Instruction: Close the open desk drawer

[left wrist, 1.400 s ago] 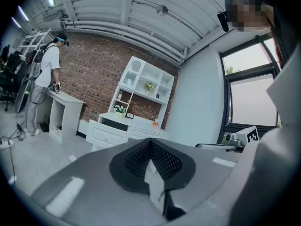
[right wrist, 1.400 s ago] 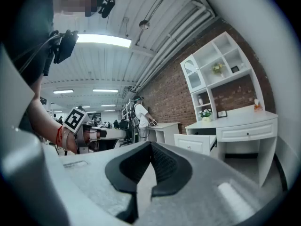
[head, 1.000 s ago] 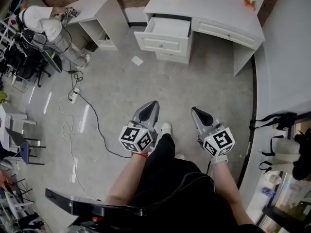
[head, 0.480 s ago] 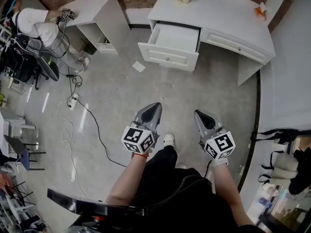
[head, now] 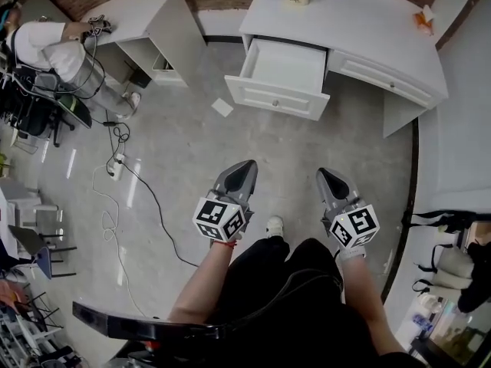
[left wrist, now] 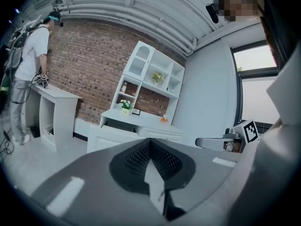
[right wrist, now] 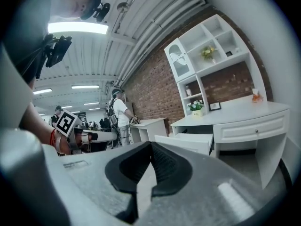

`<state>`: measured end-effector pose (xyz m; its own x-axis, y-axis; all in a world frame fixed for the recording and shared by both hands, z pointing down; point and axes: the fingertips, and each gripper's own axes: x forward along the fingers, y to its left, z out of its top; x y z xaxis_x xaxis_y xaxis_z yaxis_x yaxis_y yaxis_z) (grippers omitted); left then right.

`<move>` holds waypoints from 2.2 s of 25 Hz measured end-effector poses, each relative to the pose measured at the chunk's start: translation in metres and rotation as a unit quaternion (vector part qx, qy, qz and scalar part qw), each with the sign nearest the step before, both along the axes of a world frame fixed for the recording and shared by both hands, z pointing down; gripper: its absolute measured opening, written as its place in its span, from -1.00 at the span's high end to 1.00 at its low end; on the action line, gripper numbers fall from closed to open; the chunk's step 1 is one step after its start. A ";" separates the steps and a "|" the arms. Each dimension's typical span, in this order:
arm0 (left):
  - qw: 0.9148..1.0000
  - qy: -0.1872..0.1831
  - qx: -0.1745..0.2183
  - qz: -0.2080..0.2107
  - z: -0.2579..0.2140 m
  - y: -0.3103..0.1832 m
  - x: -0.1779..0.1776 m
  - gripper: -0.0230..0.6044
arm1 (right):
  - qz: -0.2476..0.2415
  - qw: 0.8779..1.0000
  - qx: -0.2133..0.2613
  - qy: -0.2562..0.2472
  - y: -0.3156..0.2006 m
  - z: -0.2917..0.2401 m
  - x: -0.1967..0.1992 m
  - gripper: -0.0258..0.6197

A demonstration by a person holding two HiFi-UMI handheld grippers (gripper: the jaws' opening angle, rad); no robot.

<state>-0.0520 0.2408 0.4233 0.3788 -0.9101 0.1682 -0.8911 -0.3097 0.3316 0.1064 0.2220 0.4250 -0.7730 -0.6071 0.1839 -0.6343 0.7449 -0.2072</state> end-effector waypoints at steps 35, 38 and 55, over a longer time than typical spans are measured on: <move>0.997 0.035 -0.070 0.008 0.067 -0.161 -0.044 0.92 | 0.017 0.997 -0.077 0.010 -0.163 0.072 -0.066 0.92; 0.996 0.047 -0.079 0.006 0.074 -0.176 -0.048 0.92 | 0.029 0.995 -0.093 0.012 -0.176 0.084 -0.072 0.92; 0.990 0.049 -0.128 0.026 0.131 -0.260 -0.046 0.92 | 0.042 0.985 -0.160 0.037 -0.253 0.140 -0.109 0.92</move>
<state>-0.0981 -0.0190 0.5539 0.4504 -0.8211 0.3507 -0.8356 -0.2491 0.4897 -0.0023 -0.0308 0.5646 -0.7003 -0.5698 0.4301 -0.7127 0.5930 -0.3748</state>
